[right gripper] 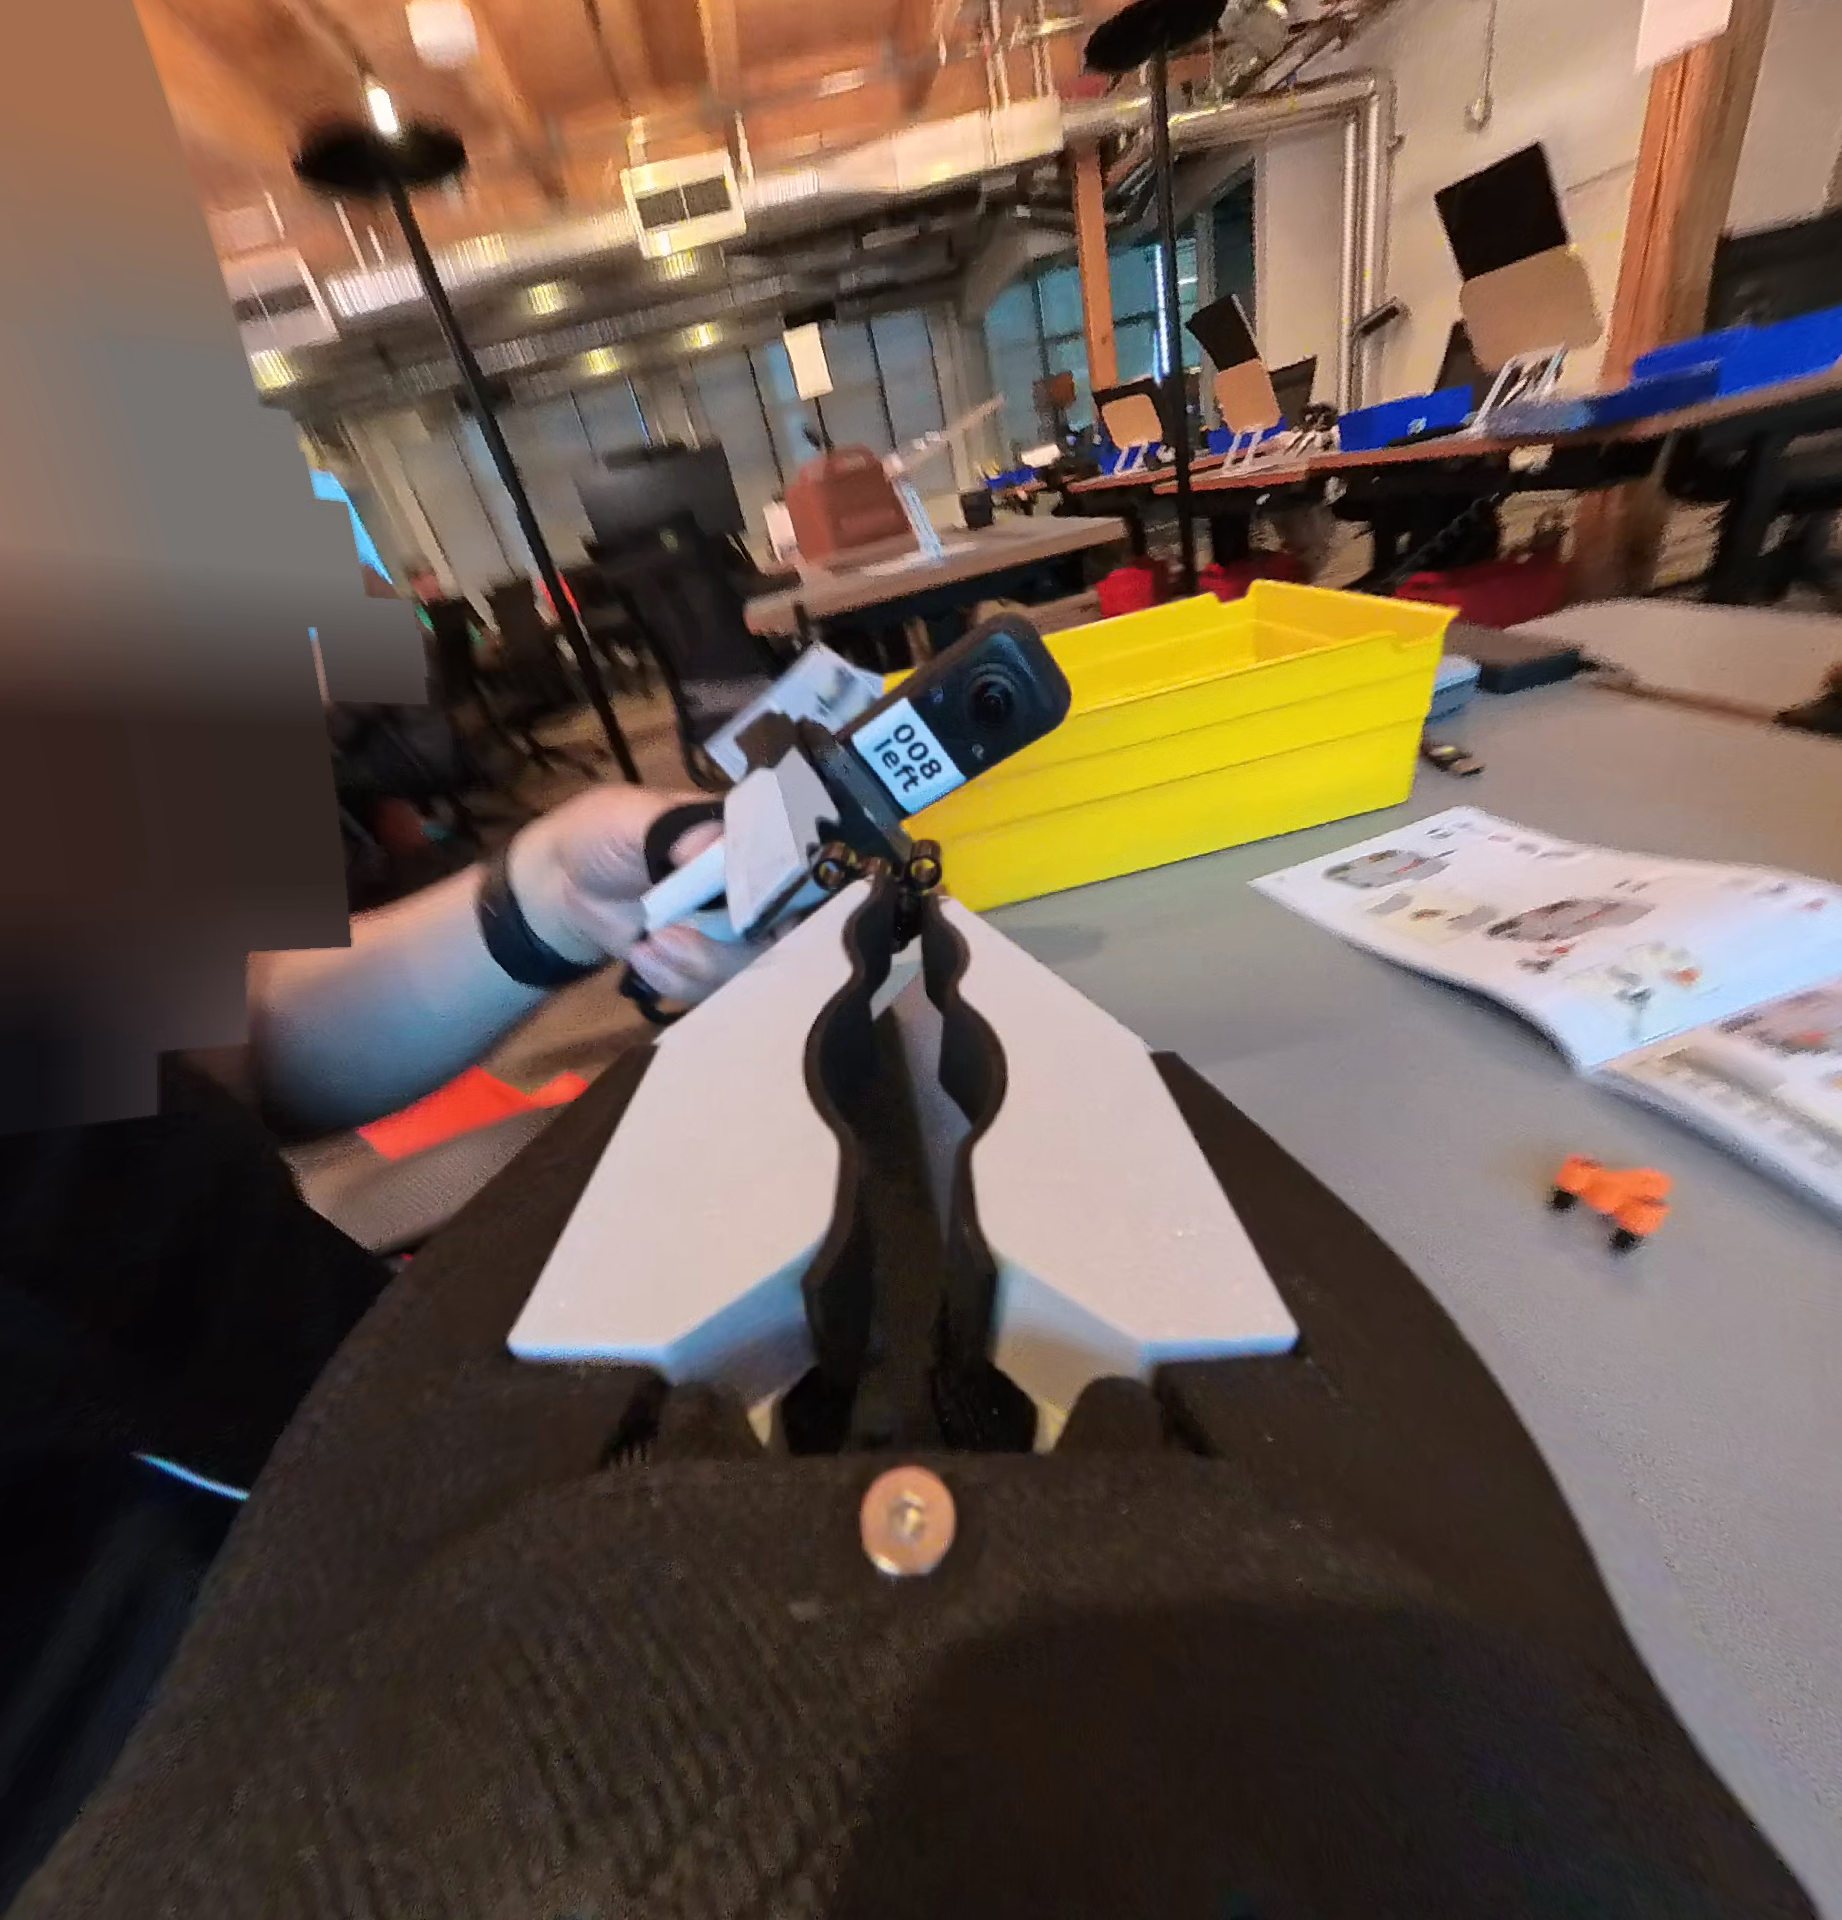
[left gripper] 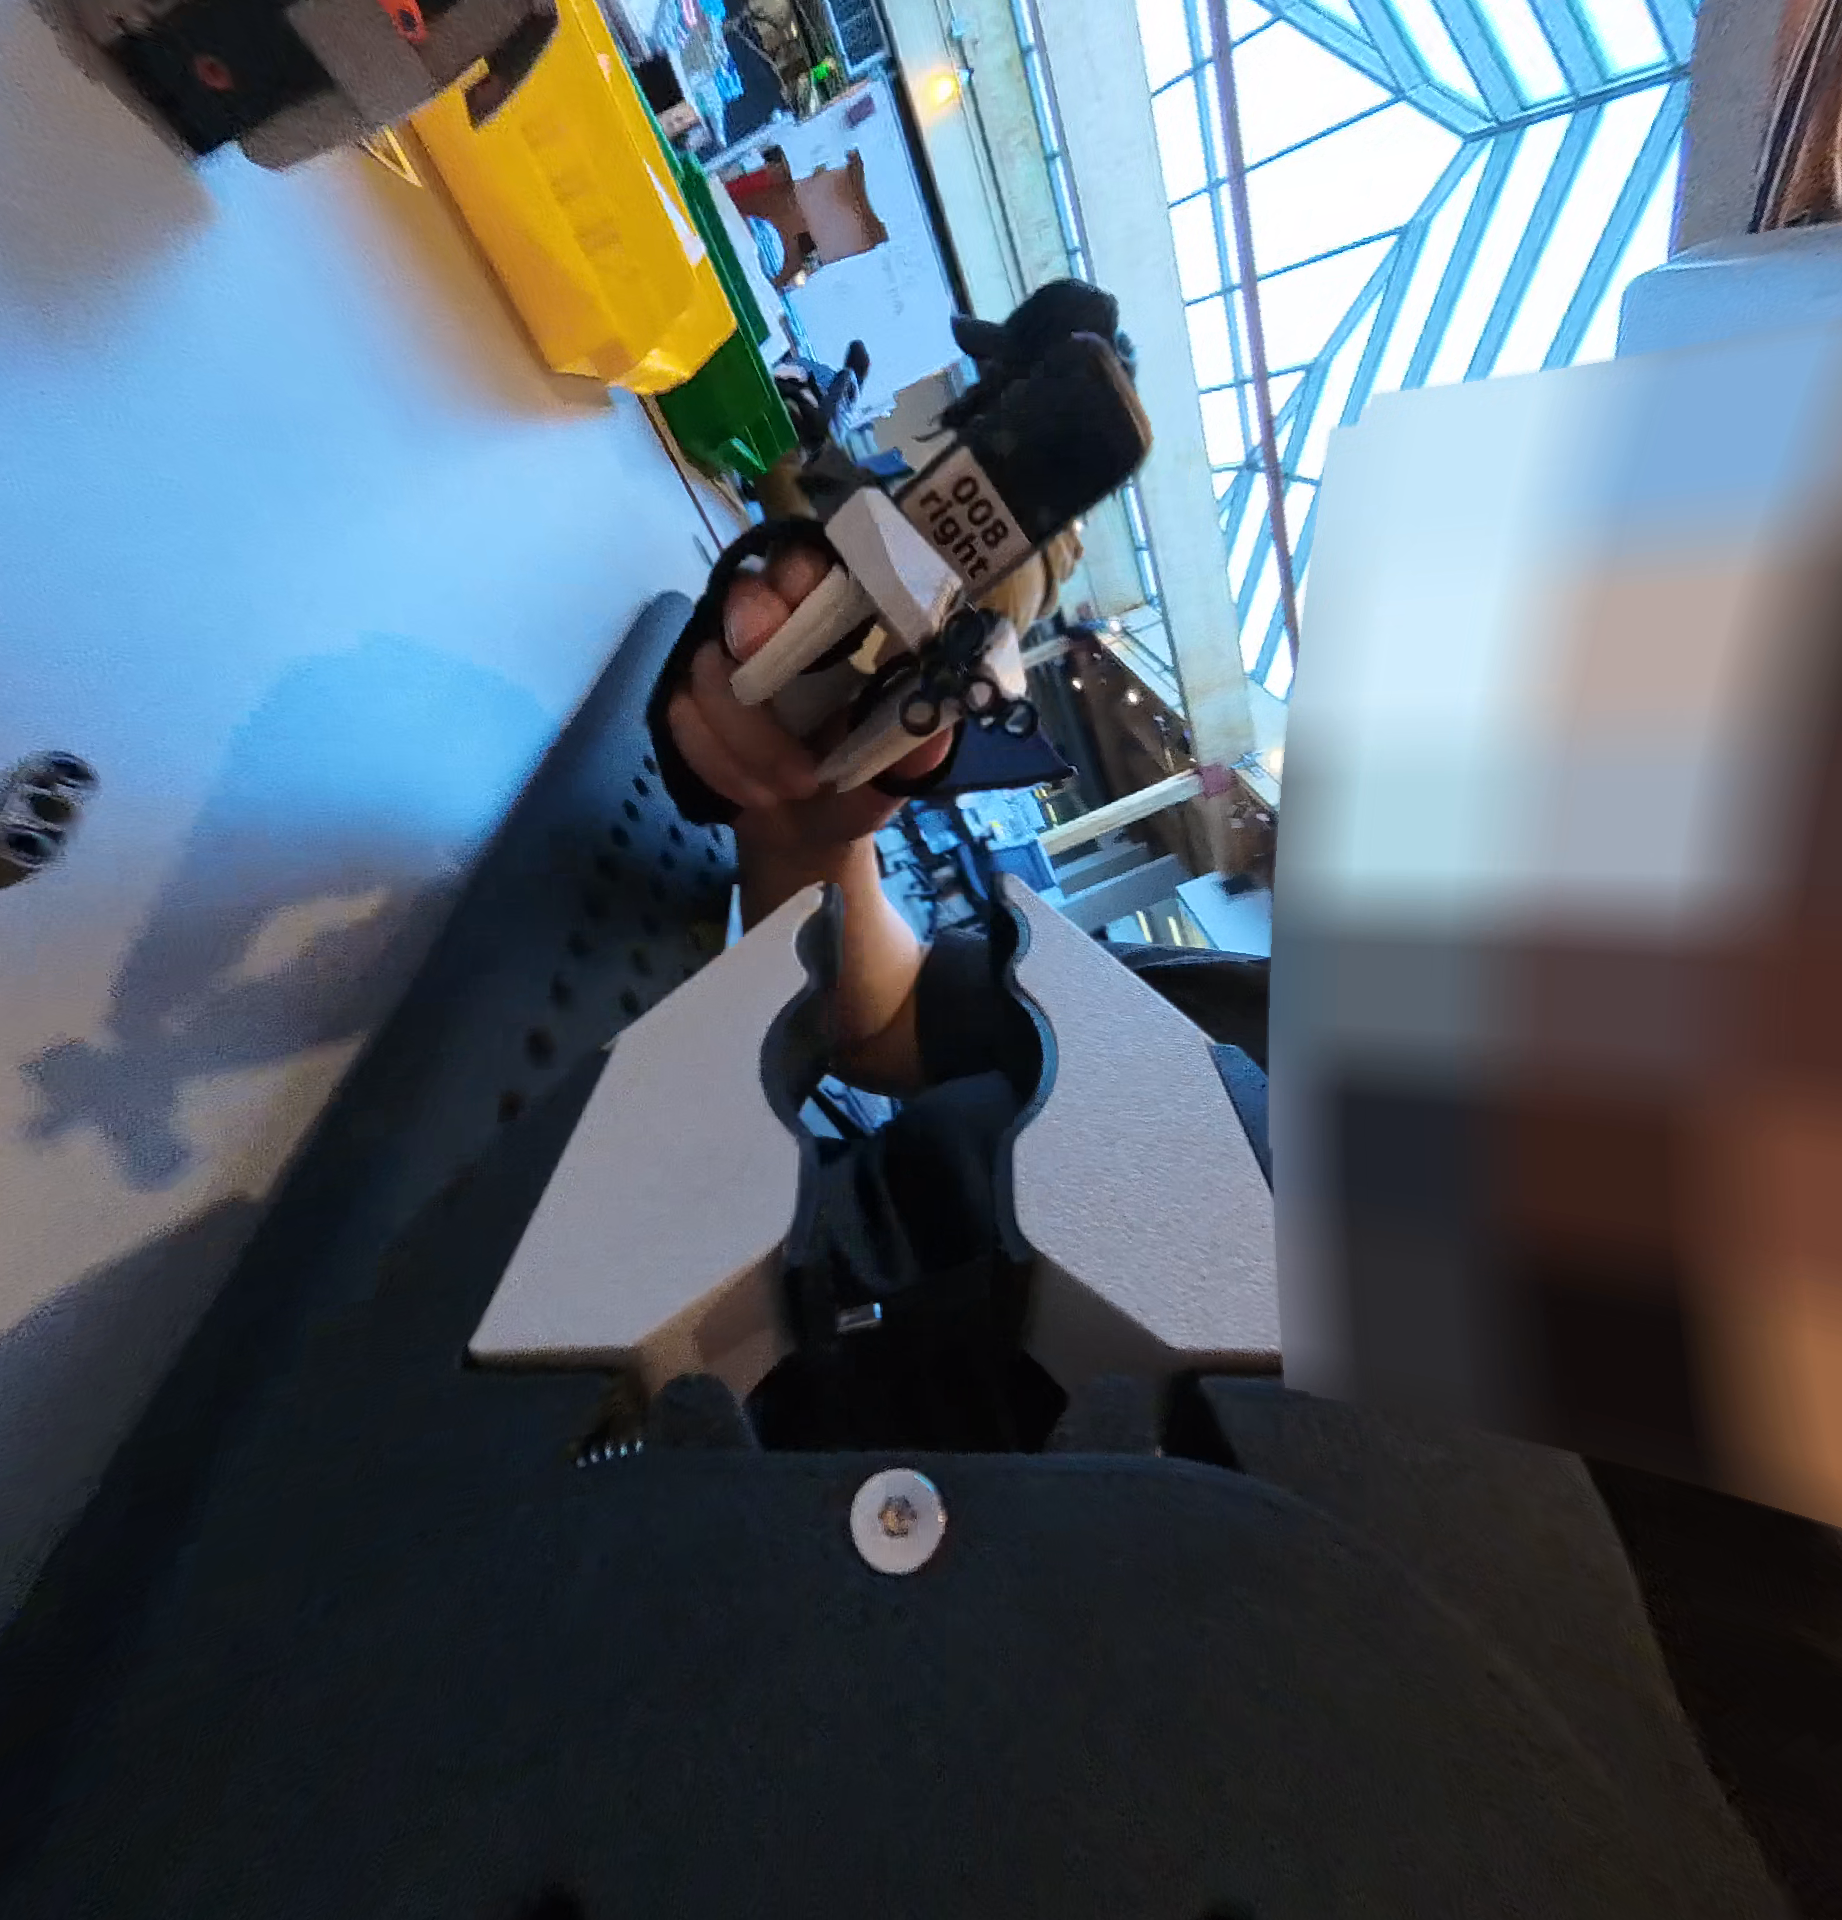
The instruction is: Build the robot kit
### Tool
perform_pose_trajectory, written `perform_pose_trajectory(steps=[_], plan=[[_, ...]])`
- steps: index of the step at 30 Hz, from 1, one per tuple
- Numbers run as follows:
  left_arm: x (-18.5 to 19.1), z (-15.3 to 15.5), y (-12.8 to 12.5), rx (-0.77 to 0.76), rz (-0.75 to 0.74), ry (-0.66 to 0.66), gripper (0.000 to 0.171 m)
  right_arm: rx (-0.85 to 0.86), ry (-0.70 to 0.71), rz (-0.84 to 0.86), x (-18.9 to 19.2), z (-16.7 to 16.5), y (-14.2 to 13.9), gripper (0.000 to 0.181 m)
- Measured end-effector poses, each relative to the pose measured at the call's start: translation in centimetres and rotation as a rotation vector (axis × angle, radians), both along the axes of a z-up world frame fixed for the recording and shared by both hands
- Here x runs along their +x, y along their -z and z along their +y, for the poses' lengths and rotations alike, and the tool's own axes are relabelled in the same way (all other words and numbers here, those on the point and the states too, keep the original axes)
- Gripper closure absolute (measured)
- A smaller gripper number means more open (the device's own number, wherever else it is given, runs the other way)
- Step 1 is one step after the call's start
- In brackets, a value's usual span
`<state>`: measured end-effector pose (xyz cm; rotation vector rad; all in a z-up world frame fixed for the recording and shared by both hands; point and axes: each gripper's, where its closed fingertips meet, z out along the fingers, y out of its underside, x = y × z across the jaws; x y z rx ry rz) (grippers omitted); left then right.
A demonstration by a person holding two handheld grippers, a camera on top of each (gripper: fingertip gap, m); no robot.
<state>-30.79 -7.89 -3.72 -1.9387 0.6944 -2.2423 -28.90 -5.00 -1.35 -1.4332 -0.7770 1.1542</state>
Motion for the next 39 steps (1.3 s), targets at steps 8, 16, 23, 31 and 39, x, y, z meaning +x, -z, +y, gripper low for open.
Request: perform_pose_trajectory(steps=[8, 16, 23, 31, 39], plan=[[0.4, 3.1, -1.5, 0.271, -0.064, -0.185, 0.150, -0.291, -0.117, 0.150, 0.0, 0.8, 0.9, 0.179], [1.1, 3.0, -0.4, 0.304, -0.027, -0.154, 0.169, -0.365, -0.165, 0.160, -0.3, 0.7, 1.4, 0.179], [1.0, 3.0, -0.2, 0.271, -0.049, -0.144, 0.171, -0.419, -0.208, 0.165, -0.6, 0.6, 1.9, 0.179], [0.7, 3.2, -0.1, 0.227, -0.072, -0.152, 0.167, -0.442, -0.237, 0.172, -1.0, 0.5, 2.1, 0.180], [0.5, 3.0, 0.0, 0.235, -0.059, -0.150, 0.164, -0.444, -0.241, 0.180, -1.0, 0.5, 2.1, 0.180]])
